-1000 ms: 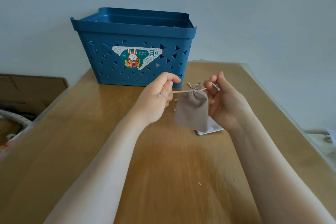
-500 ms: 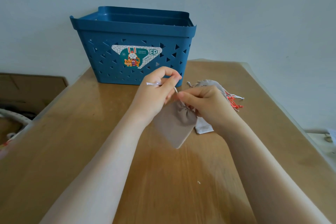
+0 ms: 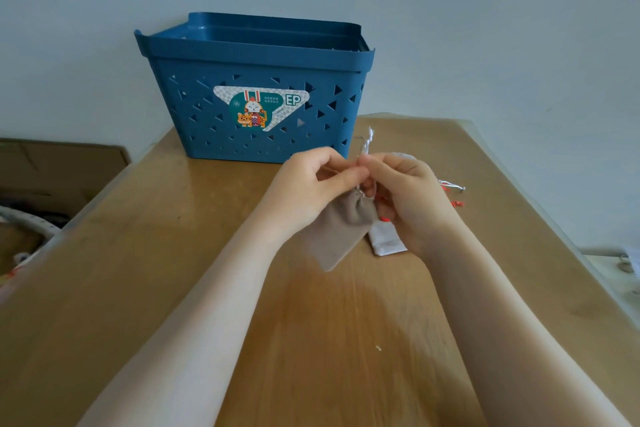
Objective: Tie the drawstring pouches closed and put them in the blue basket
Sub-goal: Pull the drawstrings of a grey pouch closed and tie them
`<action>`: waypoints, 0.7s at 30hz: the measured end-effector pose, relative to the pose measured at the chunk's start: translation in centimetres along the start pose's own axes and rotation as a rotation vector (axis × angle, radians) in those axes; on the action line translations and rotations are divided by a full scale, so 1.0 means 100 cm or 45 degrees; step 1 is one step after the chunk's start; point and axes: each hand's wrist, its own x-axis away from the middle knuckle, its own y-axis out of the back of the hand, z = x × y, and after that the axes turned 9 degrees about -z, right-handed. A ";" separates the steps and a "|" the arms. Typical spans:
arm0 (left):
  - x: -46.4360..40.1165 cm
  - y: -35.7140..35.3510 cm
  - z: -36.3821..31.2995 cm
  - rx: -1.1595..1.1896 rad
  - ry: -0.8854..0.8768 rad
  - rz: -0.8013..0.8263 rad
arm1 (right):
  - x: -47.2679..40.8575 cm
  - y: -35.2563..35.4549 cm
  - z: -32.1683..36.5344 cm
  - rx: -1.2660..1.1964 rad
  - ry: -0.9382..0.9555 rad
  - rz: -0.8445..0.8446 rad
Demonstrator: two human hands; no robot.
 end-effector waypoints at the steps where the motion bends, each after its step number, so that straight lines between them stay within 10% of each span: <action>1: 0.000 -0.001 0.002 -0.082 -0.025 0.017 | 0.000 0.000 0.001 -0.024 0.001 -0.009; 10: 0.001 -0.006 0.000 0.163 0.063 0.035 | -0.003 0.006 0.000 -0.135 0.003 -0.046; 15: -0.003 0.000 -0.002 0.906 0.279 0.172 | -0.005 0.007 -0.002 -0.378 -0.006 -0.037; 21: -0.001 -0.008 -0.007 0.586 0.355 0.101 | 0.000 0.000 0.001 0.024 0.642 -0.291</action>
